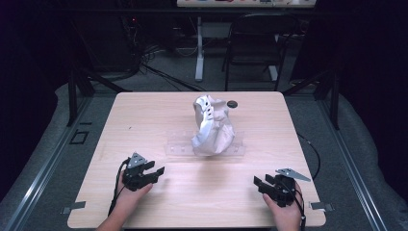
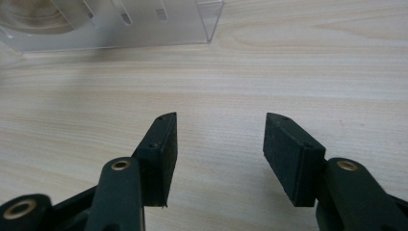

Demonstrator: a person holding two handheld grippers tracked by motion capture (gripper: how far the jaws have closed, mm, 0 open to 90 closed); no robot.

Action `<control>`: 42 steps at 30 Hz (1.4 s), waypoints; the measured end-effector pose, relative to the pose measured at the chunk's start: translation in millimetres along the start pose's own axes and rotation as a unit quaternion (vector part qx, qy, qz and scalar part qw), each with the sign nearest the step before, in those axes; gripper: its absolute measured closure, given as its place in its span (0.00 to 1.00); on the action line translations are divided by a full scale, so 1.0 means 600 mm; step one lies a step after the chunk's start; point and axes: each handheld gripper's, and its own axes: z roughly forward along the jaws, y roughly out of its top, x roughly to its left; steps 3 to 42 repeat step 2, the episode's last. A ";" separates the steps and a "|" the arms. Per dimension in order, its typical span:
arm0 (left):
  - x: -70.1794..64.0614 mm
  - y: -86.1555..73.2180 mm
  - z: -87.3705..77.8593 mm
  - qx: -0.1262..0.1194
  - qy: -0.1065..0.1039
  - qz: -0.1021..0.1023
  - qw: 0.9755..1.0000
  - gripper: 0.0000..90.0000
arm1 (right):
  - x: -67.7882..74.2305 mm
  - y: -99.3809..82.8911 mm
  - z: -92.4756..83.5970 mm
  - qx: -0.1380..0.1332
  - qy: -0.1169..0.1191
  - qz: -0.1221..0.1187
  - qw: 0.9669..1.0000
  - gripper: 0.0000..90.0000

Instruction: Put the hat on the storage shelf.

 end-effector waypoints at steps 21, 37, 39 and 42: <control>0.000 0.000 0.001 0.001 -0.001 0.000 1.000 0.54 | 0.005 0.001 -0.003 -0.007 -0.005 -0.015 1.000 0.52; 0.000 0.000 0.001 0.001 -0.001 0.000 1.000 0.54 | 0.005 0.001 -0.003 -0.007 -0.005 -0.015 1.000 0.52; 0.000 0.000 0.001 0.001 -0.001 0.000 1.000 0.54 | 0.005 0.001 -0.003 -0.007 -0.005 -0.015 1.000 0.52; 0.000 0.000 0.001 0.001 -0.001 0.000 1.000 0.54 | 0.005 0.001 -0.003 -0.007 -0.005 -0.015 1.000 0.52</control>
